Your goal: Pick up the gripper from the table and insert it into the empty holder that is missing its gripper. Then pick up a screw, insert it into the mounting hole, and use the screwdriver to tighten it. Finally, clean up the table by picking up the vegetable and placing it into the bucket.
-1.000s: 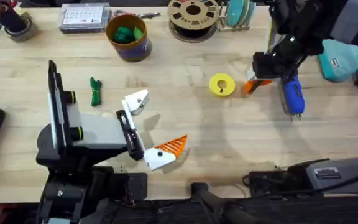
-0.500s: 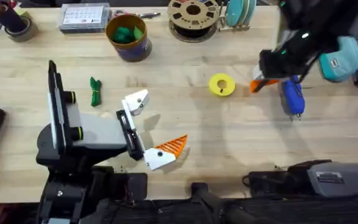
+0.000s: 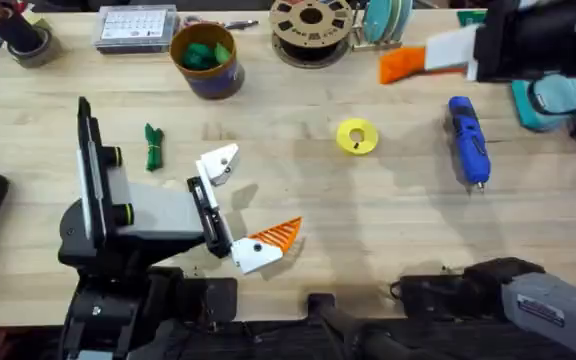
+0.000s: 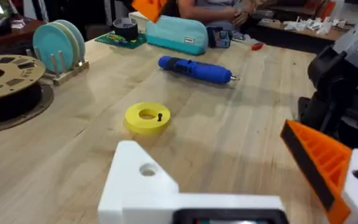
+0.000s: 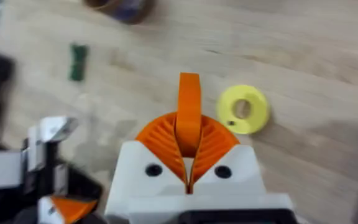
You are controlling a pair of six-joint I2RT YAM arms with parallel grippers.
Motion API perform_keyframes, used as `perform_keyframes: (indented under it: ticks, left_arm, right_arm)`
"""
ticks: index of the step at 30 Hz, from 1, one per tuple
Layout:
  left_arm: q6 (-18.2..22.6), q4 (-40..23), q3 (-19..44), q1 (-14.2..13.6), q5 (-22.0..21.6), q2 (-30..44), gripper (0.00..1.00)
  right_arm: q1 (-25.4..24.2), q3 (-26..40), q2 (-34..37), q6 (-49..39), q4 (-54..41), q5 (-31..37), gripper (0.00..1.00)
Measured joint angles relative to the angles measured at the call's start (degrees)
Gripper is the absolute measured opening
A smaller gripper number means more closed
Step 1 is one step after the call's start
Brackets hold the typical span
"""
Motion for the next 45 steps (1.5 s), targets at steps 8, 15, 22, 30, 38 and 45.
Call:
perform_keyframes:
  ticks: [8, 15, 22, 30, 38, 45]
  left_arm:
    - [0.0, 0.0, 0.0, 0.0, 0.0, 0.0, 0.985]
    - [0.0, 0.0, 0.0, 0.0, 0.0, 0.0, 0.986]
    - [0.0, 0.0, 0.0, 0.0, 0.0, 0.0, 0.986]
    - [0.0, 0.0, 0.0, 0.0, 0.0, 0.0, 0.986]
    - [0.0, 0.0, 0.0, 0.0, 0.0, 0.0, 0.985]
    - [0.0, 0.0, 0.0, 0.0, 0.0, 0.0, 0.985]
  right_arm:
    - [-2.6, -8.1, -0.1, -0.4, 14.1, -22.8, 0.010]
    - [-3.9, -20.9, -0.1, 9.7, 42.2, -41.7, 0.010]
    - [-4.1, -33.0, -0.1, 29.0, 71.6, -52.7, 0.010]
    - [-1.4, -34.4, -0.1, 37.2, 71.2, -57.6, 0.010]
    - [1.6, -37.0, 2.7, 39.2, 73.0, -62.9, 0.010]
    - [2.1, -37.3, 9.4, 42.1, 78.6, -66.4, 0.010]
